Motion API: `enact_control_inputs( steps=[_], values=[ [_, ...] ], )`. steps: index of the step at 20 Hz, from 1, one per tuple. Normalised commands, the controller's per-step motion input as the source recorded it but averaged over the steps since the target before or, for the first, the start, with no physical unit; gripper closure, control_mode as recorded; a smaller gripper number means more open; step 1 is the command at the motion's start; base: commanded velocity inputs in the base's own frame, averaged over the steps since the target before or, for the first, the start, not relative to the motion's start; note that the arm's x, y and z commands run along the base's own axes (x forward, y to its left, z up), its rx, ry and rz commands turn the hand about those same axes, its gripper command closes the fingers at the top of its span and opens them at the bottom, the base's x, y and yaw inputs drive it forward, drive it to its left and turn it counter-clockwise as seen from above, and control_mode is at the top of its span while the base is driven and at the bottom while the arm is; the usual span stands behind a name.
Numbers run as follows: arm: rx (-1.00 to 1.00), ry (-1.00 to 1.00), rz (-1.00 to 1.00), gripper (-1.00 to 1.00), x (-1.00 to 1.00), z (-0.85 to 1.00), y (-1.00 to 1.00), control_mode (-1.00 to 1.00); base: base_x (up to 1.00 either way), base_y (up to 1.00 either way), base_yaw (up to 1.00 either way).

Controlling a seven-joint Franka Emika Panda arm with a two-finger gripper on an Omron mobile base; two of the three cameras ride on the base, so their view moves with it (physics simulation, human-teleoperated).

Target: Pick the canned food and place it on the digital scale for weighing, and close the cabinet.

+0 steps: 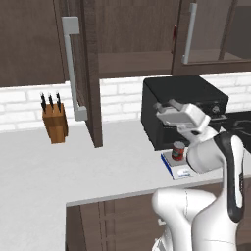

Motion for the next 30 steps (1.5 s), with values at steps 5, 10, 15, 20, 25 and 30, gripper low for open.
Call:
enact_control_inputs(
  steps=[5,10,15,20,25,30],
  values=[
    [-0.07,0.00,-0.59,-1.00,-0.10,0.01,0.32,-1.00,0.00,0.00,0.00],
    [-0.46,-0.03,-0.44,-1.00,-0.48,-0.31,0.25,-1.00,0.00,0.00,0.00],
    [-0.57,-0.13,-0.40,-1.00,-0.11,-0.77,0.74,-1.00,0.00,0.00,0.00],
    [-0.17,-0.30,-0.30,-1.00,0.48,-0.50,1.00,-1.00,0.00,0.00,0.00],
    [-0.01,-0.33,-0.21,-1.00,0.14,-0.60,0.73,-1.00,0.00,0.00,0.00],
    [0.26,-0.47,-0.03,-1.00,0.00,-0.97,0.05,-1.00,0.00,0.00,0.00]
  ],
)
